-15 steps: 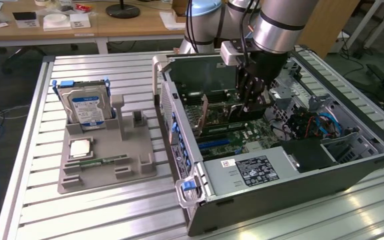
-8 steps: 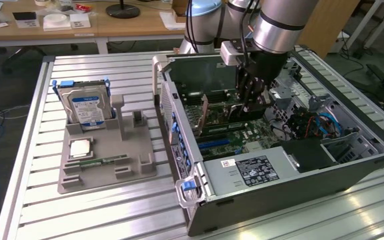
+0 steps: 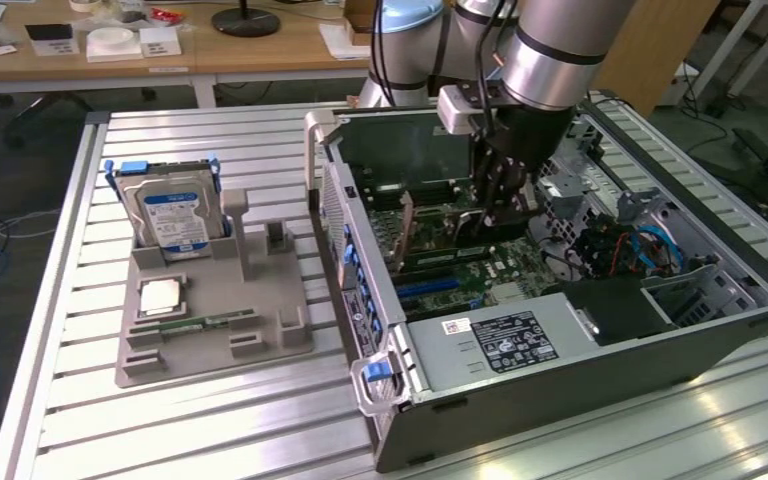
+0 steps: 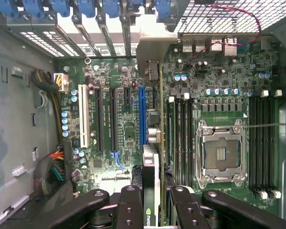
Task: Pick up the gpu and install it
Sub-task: 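Insert the gpu into the slot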
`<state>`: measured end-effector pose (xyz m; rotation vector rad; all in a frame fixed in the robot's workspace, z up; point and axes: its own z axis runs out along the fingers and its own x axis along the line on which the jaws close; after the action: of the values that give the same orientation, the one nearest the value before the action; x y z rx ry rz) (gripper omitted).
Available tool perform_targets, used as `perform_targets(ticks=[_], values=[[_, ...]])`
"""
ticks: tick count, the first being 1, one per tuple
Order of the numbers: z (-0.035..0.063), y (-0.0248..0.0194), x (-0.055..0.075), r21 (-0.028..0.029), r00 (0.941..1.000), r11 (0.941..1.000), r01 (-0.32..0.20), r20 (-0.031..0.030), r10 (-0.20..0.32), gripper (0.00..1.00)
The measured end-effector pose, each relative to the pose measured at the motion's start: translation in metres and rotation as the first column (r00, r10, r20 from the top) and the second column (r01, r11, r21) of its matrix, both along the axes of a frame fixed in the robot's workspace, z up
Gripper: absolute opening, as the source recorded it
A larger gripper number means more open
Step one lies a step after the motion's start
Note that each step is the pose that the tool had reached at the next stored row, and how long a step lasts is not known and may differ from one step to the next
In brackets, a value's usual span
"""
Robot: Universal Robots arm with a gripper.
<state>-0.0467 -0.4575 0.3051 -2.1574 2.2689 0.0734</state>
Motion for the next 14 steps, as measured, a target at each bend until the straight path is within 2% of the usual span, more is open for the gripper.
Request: perform_targets(ticks=[4, 12, 14], values=[[-0.0007, -0.0001, 0.0, 0.0, 1.0, 1.0, 0.0, 0.0001, 0.0, 0.27], [-0.0132, -0.0002, -0.005, -0.0001, 1.0, 1.0, -0.001, 0.0002, 0.001, 0.27], [-0.0135, -0.0003, -0.005, -0.0003, 1.0, 1.0, -0.001, 0.0001, 0.001, 0.27]])
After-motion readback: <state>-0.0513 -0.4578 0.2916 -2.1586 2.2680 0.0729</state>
